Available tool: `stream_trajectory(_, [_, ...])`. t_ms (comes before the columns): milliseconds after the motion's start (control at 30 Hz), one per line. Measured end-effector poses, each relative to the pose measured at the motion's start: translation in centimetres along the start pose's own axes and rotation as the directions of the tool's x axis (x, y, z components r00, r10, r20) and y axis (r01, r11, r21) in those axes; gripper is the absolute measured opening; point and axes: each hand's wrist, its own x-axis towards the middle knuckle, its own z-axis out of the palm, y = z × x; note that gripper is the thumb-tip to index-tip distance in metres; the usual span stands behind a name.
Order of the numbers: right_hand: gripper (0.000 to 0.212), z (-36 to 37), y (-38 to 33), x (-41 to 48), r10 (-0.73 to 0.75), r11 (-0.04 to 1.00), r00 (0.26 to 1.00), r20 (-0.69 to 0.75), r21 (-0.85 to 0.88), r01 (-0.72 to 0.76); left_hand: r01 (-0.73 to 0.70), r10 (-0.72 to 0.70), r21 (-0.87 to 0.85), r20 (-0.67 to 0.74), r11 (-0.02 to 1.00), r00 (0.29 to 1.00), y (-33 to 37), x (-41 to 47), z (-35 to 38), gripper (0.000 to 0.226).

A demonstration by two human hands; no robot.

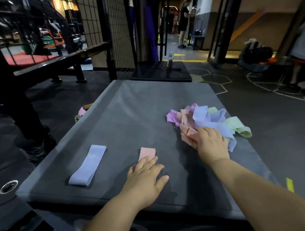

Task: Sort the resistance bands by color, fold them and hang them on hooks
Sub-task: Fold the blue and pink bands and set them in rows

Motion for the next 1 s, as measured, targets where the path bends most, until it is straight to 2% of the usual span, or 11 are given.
stream_trajectory(167, [0.043, -0.1, 1.9, 0.9, 0.094, 0.993, 0.993, -0.075, 0.081, -0.088, -0.054, 0.055, 0.017, -0.036, 0.998, 0.998, 2.5, 2.7, -0.4, 0.046])
stream_trajectory(333, [0.041, -1.2, 4.4, 2.3, 0.152, 0.987, 0.966, -0.208, 0.082, -0.138, -0.082, 0.068, -0.079, -0.163, 0.994, 0.984, 5.6, 6.5, -0.7, 0.038])
stream_trajectory(500, [0.046, -1.5, 6.6, 3.4, 0.228, 0.971, 0.969, -0.099, 0.097, -0.218, -0.083, 0.058, -0.109, -0.214, 0.991, 0.975, 9.3, 10.3, -1.0, 0.034])
stream_trajectory(667, [0.042, -1.4, 7.8, 3.9, 0.214, 0.974, 0.976, -0.04, 0.088, -0.21, -0.091, 0.055, -0.139, -0.239, 0.986, 0.969, 12.7, 13.5, -1.7, 0.031])
stream_trajectory(767, [0.041, -1.7, 8.1, 3.8, 0.209, 0.966, 0.978, -0.027, 0.16, -0.202, -0.087, 0.069, -0.062, -0.247, 0.994, 0.966, 13.8, 15.3, -1.5, 0.03])
stream_trajectory(900, [0.037, -1.9, 8.9, 3.3, 0.177, 0.942, 0.984, -0.001, 0.291, -0.169, -0.153, 0.167, 0.093, -0.166, 0.984, 0.972, 14.4, 18.1, -0.9, 0.061])
stream_trajectory(1000, [0.039, -1.9, 9.8, 2.8, 0.163, 0.918, 0.987, 0.01, 0.365, -0.155, -0.167, 0.193, 0.2, -0.115, 0.965, 0.974, 14.8, 19.6, -1.0, 0.056])
